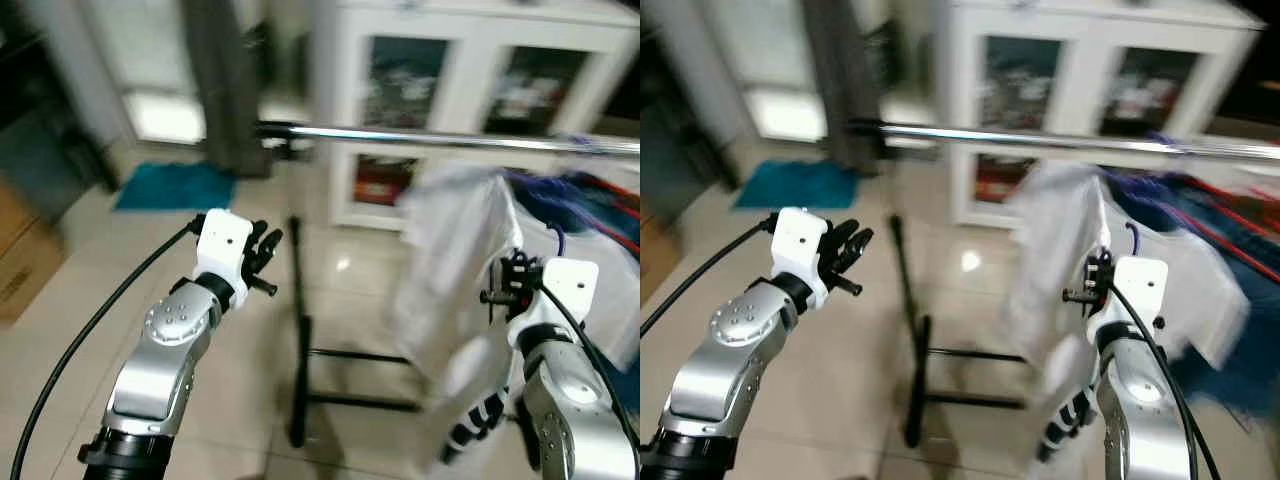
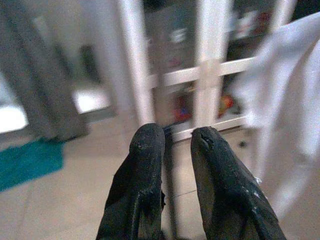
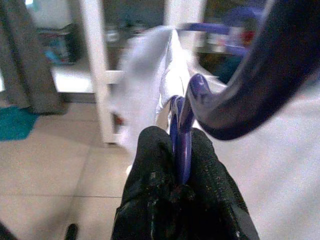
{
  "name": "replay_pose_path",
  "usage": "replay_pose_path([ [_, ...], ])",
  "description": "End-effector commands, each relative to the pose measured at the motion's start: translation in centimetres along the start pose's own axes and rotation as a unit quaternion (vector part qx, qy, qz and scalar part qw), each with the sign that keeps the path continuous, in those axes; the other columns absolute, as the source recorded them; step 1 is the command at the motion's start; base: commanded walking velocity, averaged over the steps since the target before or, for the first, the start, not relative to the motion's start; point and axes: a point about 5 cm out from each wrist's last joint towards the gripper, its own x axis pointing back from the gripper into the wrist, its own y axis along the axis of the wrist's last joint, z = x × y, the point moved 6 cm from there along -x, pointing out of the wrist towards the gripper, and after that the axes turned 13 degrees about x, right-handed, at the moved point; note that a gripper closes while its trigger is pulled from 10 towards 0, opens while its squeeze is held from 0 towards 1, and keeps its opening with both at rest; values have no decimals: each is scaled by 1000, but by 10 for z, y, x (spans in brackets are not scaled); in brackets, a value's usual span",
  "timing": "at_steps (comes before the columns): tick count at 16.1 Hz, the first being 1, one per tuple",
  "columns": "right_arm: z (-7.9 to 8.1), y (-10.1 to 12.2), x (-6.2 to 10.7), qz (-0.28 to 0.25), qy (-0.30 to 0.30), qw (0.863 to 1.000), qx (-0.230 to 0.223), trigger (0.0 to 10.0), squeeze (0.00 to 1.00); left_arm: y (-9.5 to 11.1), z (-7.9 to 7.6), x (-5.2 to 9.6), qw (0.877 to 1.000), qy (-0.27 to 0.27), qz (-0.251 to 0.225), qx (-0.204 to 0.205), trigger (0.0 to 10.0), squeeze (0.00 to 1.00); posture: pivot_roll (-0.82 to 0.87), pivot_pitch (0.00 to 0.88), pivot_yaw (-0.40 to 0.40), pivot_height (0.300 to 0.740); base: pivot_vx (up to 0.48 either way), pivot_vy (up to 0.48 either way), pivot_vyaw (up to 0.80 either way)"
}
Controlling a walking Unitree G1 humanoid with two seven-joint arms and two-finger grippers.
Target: Hang hanger
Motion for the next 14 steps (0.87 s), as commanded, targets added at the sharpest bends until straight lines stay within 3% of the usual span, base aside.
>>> replay_pose_path([
  [1,4,15,-4,-22,7,1000,0,10000,0,3,3,-1,1000,2,-4,-5,10000,0,41,0,2,740,390,0,800],
  [3,10,24,-5,-36,29,999,-21,10000,0,4,-2,-2,1000,-8,-7,-5,10000,0,40,0,-1,740,371,0,0],
  [5,29,25,-5,-37,105,993,23,10000,0,5,-14,-2,999,-44,-7,-14,10000,0,50,0,-15,740,0,0,0],
  [7,35,27,-5,-43,129,990,36,10000,0,5,-21,-2,997,-74,-6,-20,10000,0,56,0,-20,740,0,0,0],
  [11,39,40,-12,-53,136,989,35,10000,0,4,-39,-2,988,-151,14,-24,10000,0,62,0,-27,740,0,0,0],
  [13,39,53,-18,-62,128,990,-16,10000,0,5,-47,-2,981,-193,23,-28,10000,0,60,0,-26,740,0,0,0],
  [14,41,58,-22,-63,129,990,-11,10000,0,6,-52,-2,976,-212,28,-30,10000,0,61,0,-27,740,0,0,0],
])
